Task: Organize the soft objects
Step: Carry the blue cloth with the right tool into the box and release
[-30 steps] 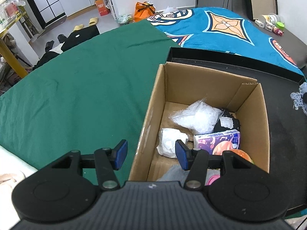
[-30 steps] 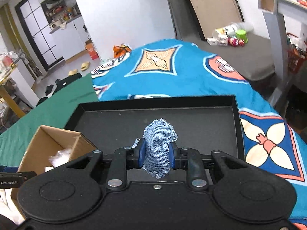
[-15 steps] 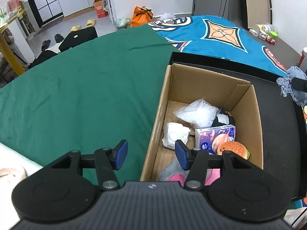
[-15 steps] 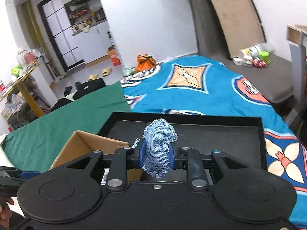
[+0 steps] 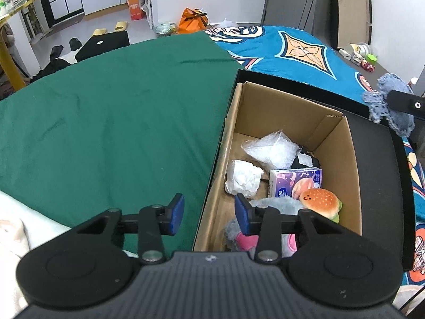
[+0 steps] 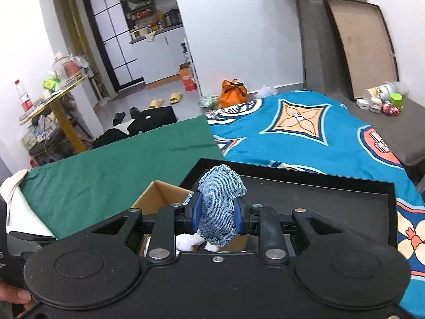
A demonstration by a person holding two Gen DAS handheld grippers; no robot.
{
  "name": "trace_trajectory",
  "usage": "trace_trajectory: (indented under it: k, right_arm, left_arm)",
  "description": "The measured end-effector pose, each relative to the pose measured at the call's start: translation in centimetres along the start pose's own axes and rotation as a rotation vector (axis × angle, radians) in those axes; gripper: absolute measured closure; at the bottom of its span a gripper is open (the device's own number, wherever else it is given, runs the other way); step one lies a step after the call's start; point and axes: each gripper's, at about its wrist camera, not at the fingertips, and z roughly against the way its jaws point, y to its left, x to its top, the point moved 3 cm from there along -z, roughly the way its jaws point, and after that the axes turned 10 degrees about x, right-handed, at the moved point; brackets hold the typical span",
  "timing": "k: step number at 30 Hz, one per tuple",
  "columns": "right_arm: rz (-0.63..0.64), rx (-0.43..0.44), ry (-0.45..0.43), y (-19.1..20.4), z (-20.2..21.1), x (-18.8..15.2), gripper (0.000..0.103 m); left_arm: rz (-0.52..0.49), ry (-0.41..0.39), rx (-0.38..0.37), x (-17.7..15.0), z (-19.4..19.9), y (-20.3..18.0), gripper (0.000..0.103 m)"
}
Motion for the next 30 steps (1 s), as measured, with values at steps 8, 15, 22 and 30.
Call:
trace_trajectory:
  k: [8,15,22,30]
  right_arm:
    - [0.064,0.028,0.035,3.3,-1.5,-0.5,0.078]
    - [0.139,0.048,0.05,5.2,-2.8,-1.4,0.078]
    - [0.182,0.071,0.045,6.6,-3.6,-1.9,0.077]
    - [0.256,0.092,0.072,8.5,-5.2,-3.1,0.075]
  left_arm:
    - [0.026,0.006,-0.051,-0.5,-0.2,0.9,0.076]
    - [0.045,0.018,-0.084,-1.0,-0.8,1.5,0.083]
    - [0.058,0.018,-0.113,-1.1,-1.1,1.7,0.085]
    - [0.064,0.021,-0.134,-1.2,-1.4,2.0,0.085]
